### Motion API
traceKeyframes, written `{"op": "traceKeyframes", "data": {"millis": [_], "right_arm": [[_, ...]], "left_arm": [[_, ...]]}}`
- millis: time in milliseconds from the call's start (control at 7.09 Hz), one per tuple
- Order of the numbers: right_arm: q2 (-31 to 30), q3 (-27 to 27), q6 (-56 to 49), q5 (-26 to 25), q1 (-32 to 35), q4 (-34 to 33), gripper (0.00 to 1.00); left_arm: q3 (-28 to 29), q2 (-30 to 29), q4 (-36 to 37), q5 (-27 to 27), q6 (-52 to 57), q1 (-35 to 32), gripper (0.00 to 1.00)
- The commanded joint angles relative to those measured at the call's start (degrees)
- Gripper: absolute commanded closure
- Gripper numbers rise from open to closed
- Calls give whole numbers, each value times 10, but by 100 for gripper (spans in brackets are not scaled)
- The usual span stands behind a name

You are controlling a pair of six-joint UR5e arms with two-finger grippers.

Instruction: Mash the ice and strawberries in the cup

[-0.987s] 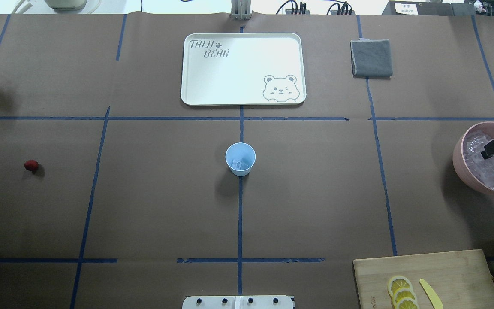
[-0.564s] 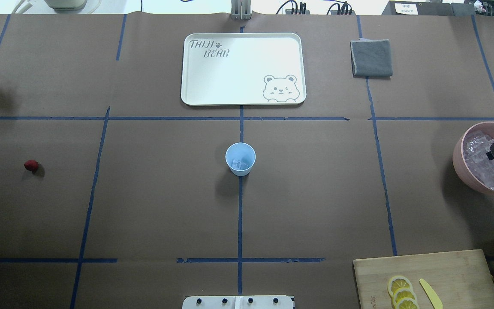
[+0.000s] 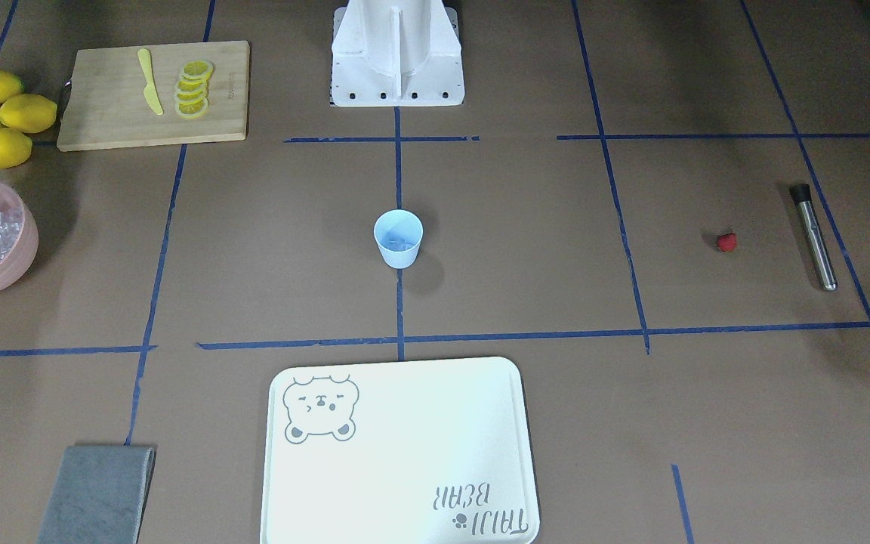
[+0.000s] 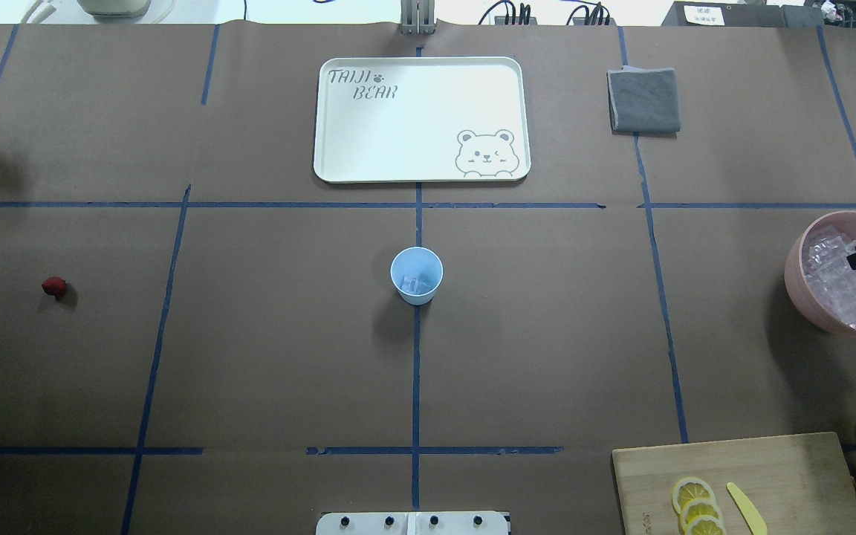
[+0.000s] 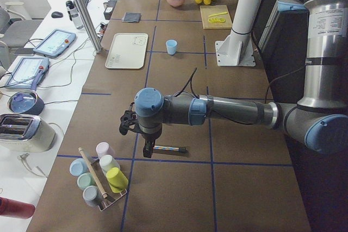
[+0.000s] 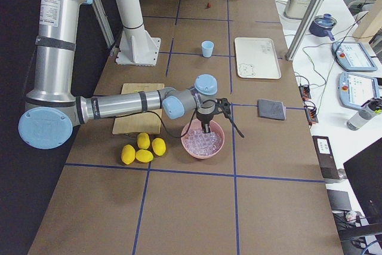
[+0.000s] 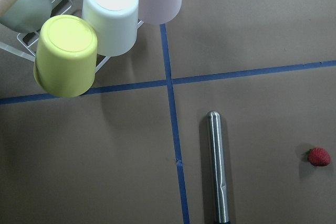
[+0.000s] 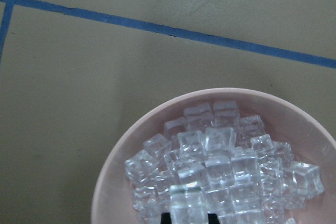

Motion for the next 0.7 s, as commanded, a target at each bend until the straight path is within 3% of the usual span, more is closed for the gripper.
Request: {"op": "traceKeyframes", "data": {"millis": [0,423,564], "right_arm": [[65,71,8,-1,-8,-127,100],[264,66,194,-13,-143,-236,100],[324,50,282,-44,-201,-240,100]], "left_arm": [[2,0,0,0,0,0,0],[8,0,-1,-1,1,0,0],[9,0,-1,0,1,0,0]]}}
